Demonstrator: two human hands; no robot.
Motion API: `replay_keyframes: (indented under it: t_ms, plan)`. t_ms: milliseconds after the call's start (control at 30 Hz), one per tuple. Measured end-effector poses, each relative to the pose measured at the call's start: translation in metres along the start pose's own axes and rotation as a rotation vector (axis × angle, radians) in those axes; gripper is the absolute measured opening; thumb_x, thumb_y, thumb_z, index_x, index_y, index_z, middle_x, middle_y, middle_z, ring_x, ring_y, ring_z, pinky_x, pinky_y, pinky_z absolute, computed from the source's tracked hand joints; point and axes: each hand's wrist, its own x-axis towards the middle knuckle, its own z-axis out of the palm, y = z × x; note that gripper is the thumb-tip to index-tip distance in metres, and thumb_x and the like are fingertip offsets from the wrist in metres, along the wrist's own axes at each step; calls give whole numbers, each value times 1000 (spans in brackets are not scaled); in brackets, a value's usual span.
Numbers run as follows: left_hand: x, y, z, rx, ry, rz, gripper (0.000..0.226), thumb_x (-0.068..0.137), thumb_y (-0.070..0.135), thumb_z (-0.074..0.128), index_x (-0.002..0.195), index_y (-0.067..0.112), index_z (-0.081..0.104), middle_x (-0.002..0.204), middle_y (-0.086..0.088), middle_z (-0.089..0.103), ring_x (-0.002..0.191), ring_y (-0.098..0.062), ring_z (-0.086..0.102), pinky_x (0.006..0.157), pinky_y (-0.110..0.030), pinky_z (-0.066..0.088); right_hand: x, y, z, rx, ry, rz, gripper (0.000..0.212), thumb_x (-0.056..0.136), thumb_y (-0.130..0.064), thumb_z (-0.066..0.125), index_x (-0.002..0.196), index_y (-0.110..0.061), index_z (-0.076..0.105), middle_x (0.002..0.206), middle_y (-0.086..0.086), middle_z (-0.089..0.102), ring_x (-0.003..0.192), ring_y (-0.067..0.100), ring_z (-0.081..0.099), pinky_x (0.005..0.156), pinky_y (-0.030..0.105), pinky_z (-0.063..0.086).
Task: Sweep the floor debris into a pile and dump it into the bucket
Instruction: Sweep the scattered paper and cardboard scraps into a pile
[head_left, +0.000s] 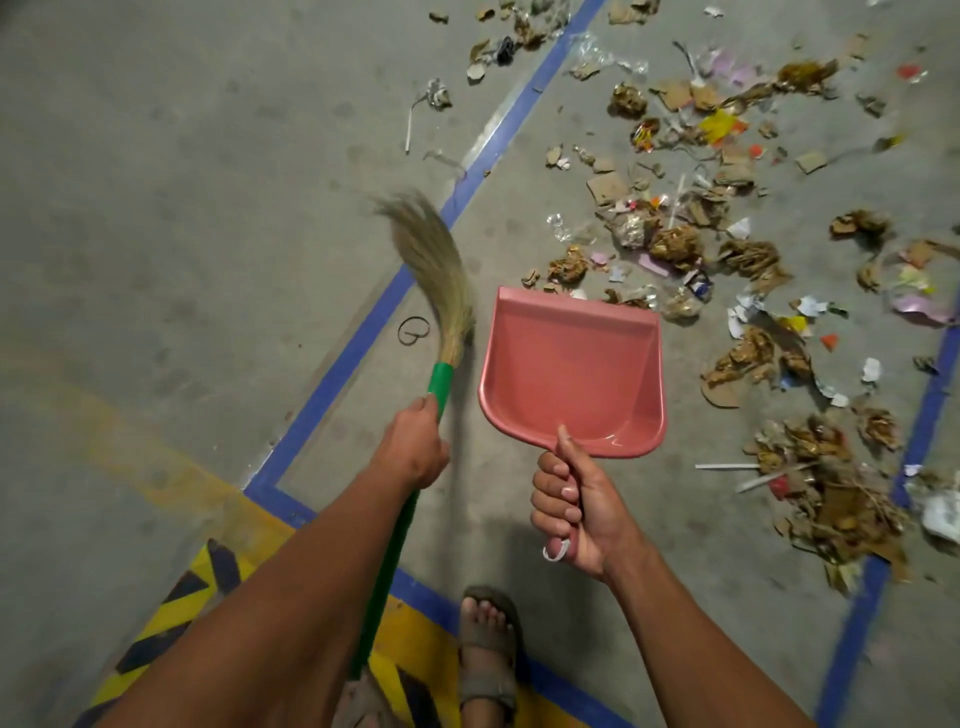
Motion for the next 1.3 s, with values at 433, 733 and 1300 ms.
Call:
replay_keyframes:
  t_ms: [433,733,1300]
  plan:
    - [-20,64,5,57,30,401,80,92,11,59,163,19,25,167,-4,33,140,-29,49,114,-37,42,-63,-9,-37,76,57,-118,49,104,-49,54,67,-20,43,45,-7,28,30,3,25,33,19,15]
    - [-73,-15,16,-33,206,-166,59,92,12,61,145,-3,39,134,-25,51,111,-43,57,93,-50,49,-73,3,-39,68,8,-95,46,103,-49,55,69,-20,42,45,-9,30,31,2,26,33,19,16]
    - [-80,136,84,133,-175,562,75,91,2,57,160,18,29,154,-9,41,101,-30,63,84,-43,56,-118,-2,-89,93,33,-159,49,106,-49,53,68,-19,42,44,-8,31,30,3,28,31,18,20]
